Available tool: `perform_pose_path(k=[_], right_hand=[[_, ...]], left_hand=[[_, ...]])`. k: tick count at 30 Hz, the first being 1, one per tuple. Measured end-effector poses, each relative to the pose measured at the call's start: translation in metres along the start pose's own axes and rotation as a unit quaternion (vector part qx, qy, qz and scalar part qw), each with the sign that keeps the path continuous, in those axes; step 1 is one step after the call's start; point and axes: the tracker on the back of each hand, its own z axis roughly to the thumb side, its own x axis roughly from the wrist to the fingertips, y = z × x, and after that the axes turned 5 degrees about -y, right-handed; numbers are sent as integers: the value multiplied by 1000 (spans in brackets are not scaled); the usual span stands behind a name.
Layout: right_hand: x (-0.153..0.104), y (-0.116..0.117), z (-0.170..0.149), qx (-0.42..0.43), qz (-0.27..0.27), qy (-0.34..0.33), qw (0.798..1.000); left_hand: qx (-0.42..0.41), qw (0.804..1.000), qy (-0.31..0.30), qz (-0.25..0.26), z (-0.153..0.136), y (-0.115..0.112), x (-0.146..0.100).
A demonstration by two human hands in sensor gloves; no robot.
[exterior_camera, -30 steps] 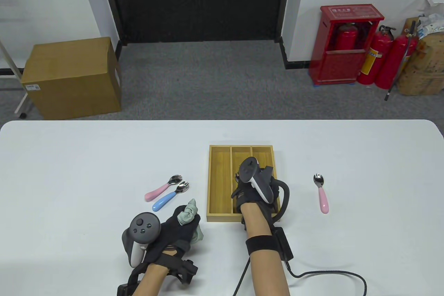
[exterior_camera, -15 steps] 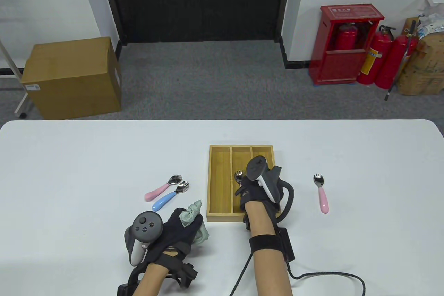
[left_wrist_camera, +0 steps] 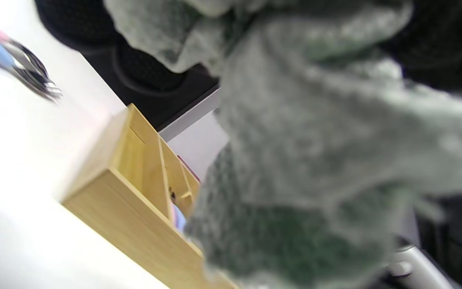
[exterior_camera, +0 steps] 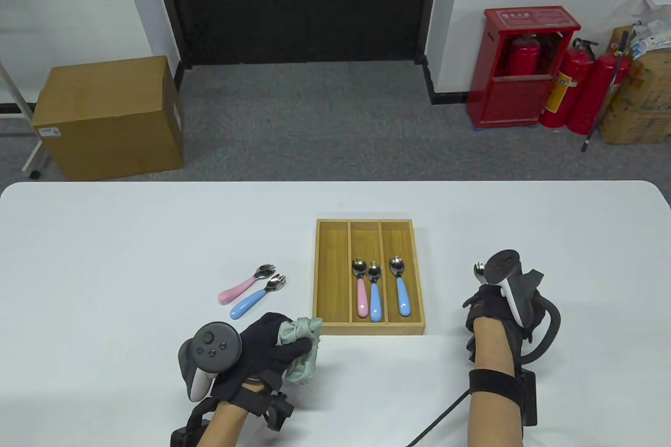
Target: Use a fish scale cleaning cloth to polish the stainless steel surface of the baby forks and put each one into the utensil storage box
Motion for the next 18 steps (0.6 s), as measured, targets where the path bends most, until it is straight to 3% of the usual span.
perform_pose_path(k=[6, 12, 18], right_hand=[[10, 28, -2, -31, 24, -5, 999], [18, 47, -4, -34, 43, -2, 998], [18, 46, -4, -14, 35, -16, 999]], left_hand=[[-75, 996, 12, -47, -6, -13, 1], [-218, 972, 31, -87, -16, -21, 2], [-314, 944, 34, -96, -31, -25, 3]])
